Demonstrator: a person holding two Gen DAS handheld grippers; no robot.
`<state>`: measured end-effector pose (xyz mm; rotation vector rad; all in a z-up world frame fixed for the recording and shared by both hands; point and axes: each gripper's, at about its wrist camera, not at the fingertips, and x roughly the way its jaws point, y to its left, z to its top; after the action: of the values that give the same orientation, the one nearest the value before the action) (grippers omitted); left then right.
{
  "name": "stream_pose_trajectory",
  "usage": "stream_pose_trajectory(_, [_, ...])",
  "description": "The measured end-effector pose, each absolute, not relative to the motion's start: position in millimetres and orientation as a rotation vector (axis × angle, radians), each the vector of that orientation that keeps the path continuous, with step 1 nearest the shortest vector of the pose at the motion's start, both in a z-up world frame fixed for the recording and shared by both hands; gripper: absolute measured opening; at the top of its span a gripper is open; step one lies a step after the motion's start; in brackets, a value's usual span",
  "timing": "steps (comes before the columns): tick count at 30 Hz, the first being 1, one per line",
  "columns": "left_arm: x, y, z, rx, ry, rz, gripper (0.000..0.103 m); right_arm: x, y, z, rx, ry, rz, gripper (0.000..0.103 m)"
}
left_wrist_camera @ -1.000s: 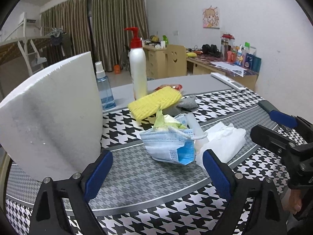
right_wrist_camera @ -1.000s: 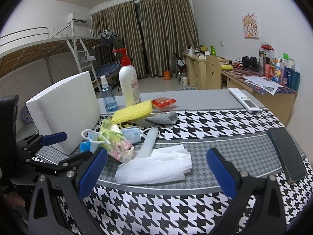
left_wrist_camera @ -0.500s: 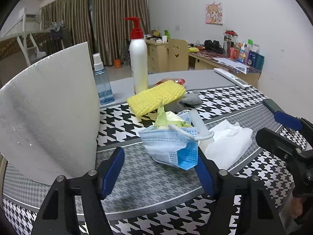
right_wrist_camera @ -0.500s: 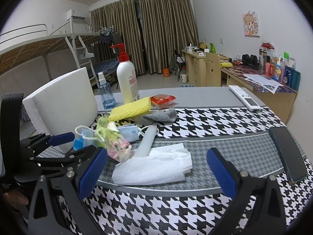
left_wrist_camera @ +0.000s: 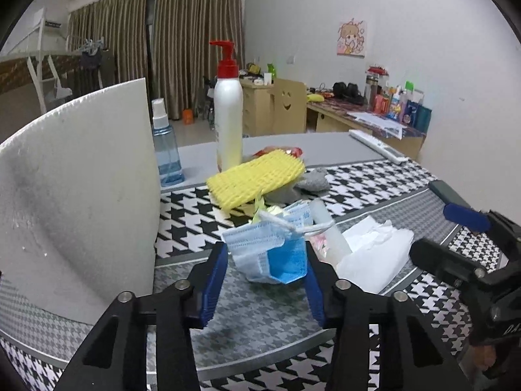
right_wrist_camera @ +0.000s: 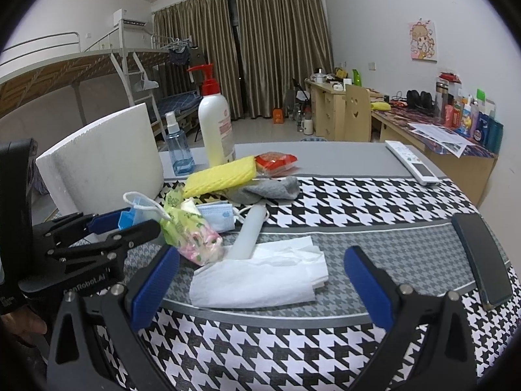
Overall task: Organize soft objects
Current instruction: 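Close the left tool on the blue face mask, then close the right tool on the white tissue while the left tool holds the mask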
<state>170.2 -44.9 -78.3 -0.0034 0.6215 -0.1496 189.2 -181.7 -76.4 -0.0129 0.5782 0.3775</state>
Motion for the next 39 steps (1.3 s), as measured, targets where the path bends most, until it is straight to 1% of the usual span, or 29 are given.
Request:
stream_pose_trajectory(2, [171.8,-46.3,-76.9,0.008,0.608,-0.148,0.039,190.2,-179.6,-77.7,-0.017,0.588,0.380,0.102])
stream_pose_trajectory(6, [175.4,-46.5,-80.1,0.012,0.628,-0.148,0.032,195.2,-178.0,-82.5,-0.012,0.624,0.384,0.102])
stream_pose_trajectory(8, [177.2,-45.0,-81.9,0.010,0.636,-0.141,0.021,198.5,-177.5,-85.9,-0.008,0.647,0.382,0.102])
stream_pose_trajectory(11, [178.4,-41.6,-82.4,-0.003,0.638,-0.150,0.014,203.2,-176.4,-90.2,-0.003,0.679,0.373,0.102])
stream_pose_trajectory(20, [174.2,-37.4,-81.6,-0.022,0.621,-0.165,0.012,215.5,-177.4,-103.6,0.013,0.768,0.354,0.102])
stream_pose_trajectory(22, [173.0,-37.4,-81.9,-0.019,0.617,-0.168,0.012,217.0,-178.1,-105.1,0.019,0.770,0.355,0.100])
stream_pose_trajectory(24, [171.8,-38.4,-81.7,-0.012,0.612,-0.172,0.012,219.7,-178.0,-108.2,0.017,0.791,0.352,0.092])
stream_pose_trajectory(25, [171.3,-38.4,-81.6,-0.010,0.611,-0.174,0.012,221.0,-176.8,-109.1,0.015,0.800,0.351,0.091])
stream_pose_trajectory(27, [170.4,-38.2,-81.6,-0.009,0.608,-0.176,0.012,222.5,-174.8,-112.5,0.004,0.821,0.349,0.083])
stream_pose_trajectory(28, [170.1,-37.9,-81.5,-0.010,0.608,-0.175,0.012,223.3,-173.9,-113.6,-0.001,0.829,0.348,0.081])
stream_pose_trajectory(31, [169.6,-37.3,-81.8,-0.017,0.612,-0.186,0.012,225.0,-170.7,-117.4,-0.025,0.852,0.334,0.070])
stream_pose_trajectory(32, [169.2,-37.5,-81.9,-0.019,0.614,-0.192,0.012,225.7,-169.2,-118.8,-0.038,0.861,0.324,0.063])
stream_pose_trajectory(33, [168.2,-37.7,-81.6,-0.020,0.614,-0.197,0.012,226.5,-167.9,-119.8,-0.047,0.867,0.315,0.059])
stream_pose_trajectory(34, [167.3,-37.7,-81.0,-0.019,0.610,-0.198,0.012,225.9,-167.0,-119.4,-0.056,0.865,0.308,0.058])
stream_pose_trajectory(38, [163.7,-36.0,-77.7,-0.026,0.592,-0.199,0.012,222.4,-162.3,-120.4,-0.105,0.864,0.277,0.042])
stream_pose_trajectory(39, [163.2,-35.8,-77.4,-0.027,0.590,-0.199,0.012,222.0,-161.1,-120.6,-0.110,0.864,0.276,0.036])
